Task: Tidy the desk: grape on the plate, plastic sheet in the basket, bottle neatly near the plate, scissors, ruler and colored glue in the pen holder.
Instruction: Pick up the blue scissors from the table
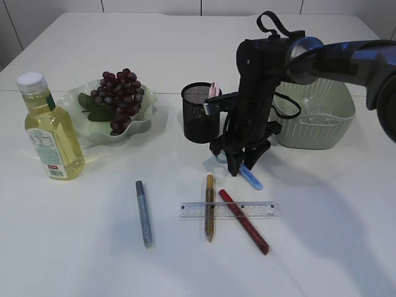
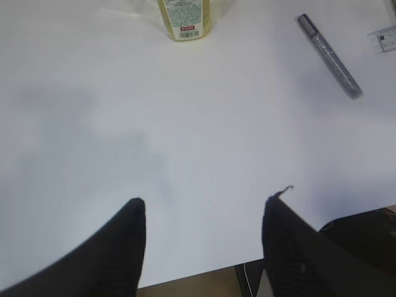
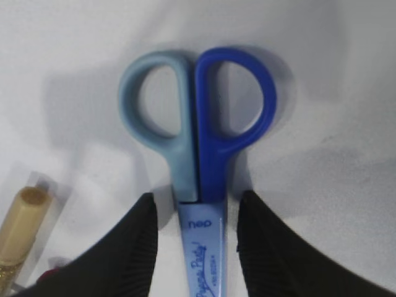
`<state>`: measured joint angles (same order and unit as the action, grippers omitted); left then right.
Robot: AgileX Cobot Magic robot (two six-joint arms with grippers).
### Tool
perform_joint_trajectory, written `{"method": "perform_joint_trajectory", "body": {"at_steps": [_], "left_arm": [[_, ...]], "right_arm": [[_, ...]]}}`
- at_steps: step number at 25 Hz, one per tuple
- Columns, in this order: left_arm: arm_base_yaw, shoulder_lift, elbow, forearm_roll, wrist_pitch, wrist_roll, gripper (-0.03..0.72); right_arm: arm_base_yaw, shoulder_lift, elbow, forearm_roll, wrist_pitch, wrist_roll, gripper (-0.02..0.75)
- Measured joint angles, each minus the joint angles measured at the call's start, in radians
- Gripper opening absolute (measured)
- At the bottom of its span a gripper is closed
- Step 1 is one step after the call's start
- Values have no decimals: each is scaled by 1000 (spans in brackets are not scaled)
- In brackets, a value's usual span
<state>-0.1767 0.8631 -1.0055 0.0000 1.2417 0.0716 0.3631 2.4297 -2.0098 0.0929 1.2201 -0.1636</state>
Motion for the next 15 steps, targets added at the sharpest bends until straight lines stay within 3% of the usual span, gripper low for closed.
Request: {"method": "perform_joint_trajectory", "body": {"at_steps": [6,15], "left_arm": [[0,0,0,0,1,0,434],[0,0,0,0,1,0,434]], "right_arm": [[0,1,0,0,0,-2,345],[0,2,0,0,0,-2,228]]}}
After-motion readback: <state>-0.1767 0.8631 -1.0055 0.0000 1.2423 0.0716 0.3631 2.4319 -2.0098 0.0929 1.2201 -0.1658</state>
